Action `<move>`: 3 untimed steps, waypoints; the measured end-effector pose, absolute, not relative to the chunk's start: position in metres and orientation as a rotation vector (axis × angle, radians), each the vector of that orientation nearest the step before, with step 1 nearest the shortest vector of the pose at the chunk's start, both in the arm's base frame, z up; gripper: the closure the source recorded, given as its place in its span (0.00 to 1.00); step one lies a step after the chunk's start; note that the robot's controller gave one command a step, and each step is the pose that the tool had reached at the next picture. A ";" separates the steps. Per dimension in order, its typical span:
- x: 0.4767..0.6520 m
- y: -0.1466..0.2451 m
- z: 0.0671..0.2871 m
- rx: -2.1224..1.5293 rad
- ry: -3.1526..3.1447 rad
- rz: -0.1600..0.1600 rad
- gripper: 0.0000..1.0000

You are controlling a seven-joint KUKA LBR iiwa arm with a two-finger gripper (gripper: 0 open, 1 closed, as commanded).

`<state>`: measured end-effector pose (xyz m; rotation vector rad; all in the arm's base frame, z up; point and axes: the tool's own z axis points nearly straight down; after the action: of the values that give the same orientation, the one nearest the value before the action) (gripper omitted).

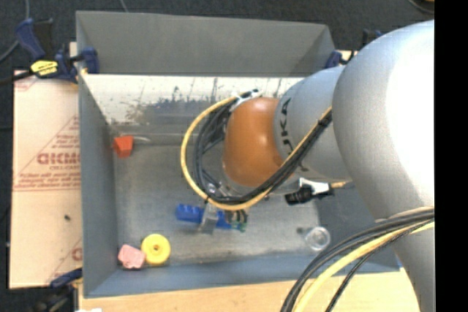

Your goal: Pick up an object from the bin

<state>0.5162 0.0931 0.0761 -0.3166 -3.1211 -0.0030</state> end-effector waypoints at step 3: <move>0.518 0.093 0.128 -0.312 -3.129 -0.006 1.00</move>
Offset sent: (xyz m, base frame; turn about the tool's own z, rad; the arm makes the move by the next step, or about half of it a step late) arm 0.0000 0.0001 0.0296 0.0000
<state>0.5184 0.0930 0.1282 -0.3119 -3.1293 -0.0055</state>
